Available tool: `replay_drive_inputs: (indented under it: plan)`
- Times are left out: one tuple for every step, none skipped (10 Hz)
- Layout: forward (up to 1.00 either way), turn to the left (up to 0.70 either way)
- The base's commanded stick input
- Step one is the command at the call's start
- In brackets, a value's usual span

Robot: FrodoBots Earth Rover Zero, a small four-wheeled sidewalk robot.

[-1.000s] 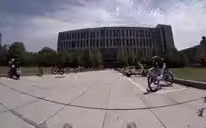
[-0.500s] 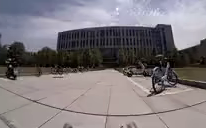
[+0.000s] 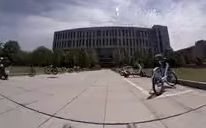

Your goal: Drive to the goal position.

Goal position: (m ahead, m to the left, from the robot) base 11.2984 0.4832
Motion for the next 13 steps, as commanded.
replay_drive_inputs:
  plan:
    - [0.45,0.0]
    - [0.45,0.0]
    - [0.45,0.0]
    - [0.45,0.0]
    - [0.45,0.0]
    - [0.45,0.0]
    - [0.45,0.0]
    - [0.45,0.0]
    - [0.45,0.0]
    - [0.45,0.0]
    - [0.45,0.0]
    - [0.45,0.0]
    - [0.45,0.0]
